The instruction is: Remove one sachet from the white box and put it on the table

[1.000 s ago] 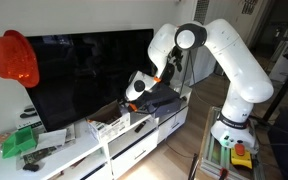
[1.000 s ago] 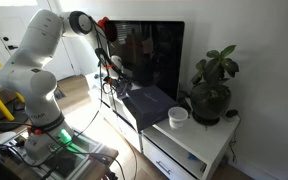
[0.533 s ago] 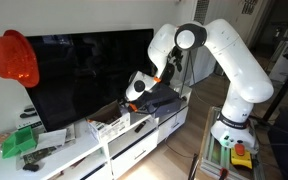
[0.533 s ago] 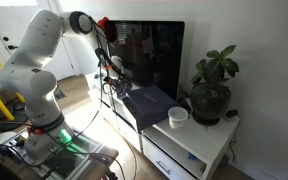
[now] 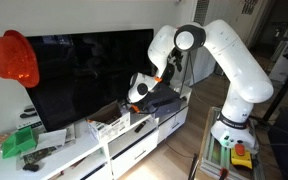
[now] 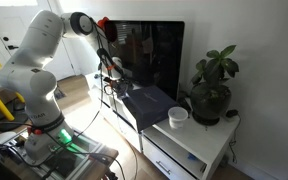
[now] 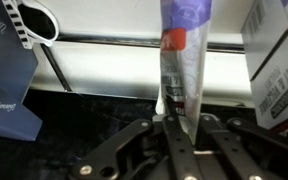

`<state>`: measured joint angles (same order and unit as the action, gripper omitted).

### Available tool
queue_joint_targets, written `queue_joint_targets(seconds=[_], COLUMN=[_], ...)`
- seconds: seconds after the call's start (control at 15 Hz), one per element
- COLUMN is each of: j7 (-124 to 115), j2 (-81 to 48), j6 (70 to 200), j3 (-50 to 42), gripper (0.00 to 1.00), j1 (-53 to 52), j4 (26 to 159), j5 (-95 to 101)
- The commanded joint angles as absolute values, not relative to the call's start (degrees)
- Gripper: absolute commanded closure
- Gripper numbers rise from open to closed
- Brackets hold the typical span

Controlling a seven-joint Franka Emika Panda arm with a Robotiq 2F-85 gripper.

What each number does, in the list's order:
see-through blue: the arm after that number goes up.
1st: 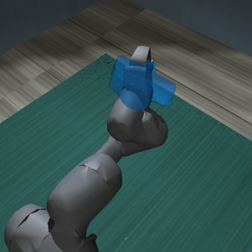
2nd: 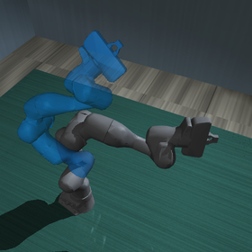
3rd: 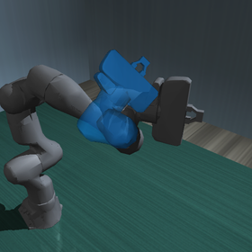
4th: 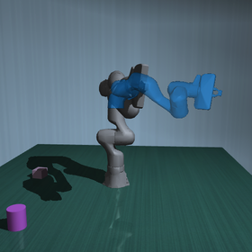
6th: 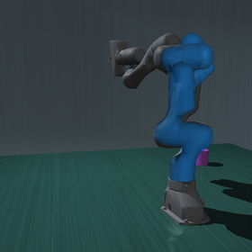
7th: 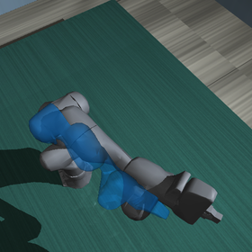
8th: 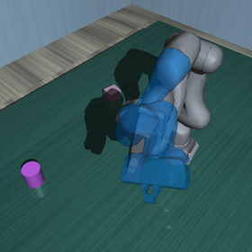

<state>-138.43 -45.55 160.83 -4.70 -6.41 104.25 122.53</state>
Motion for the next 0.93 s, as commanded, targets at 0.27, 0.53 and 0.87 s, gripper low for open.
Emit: queue_joint_targets(seconds=[0.27, 0.53, 0.87], j7=[-149.3, -152.8, -151.7], j2=[-46.6, -47.7, -48.4], j6=[154.8, 152.7, 147.4], j3=[-2.2, -1.4, 5.4], gripper=[0.97, 0.97, 0.97], j1=[-6.2, -6.3, -0.7], j4=[104.6, 104.7, 105.4], j5=[134.1, 136.9, 139.0])
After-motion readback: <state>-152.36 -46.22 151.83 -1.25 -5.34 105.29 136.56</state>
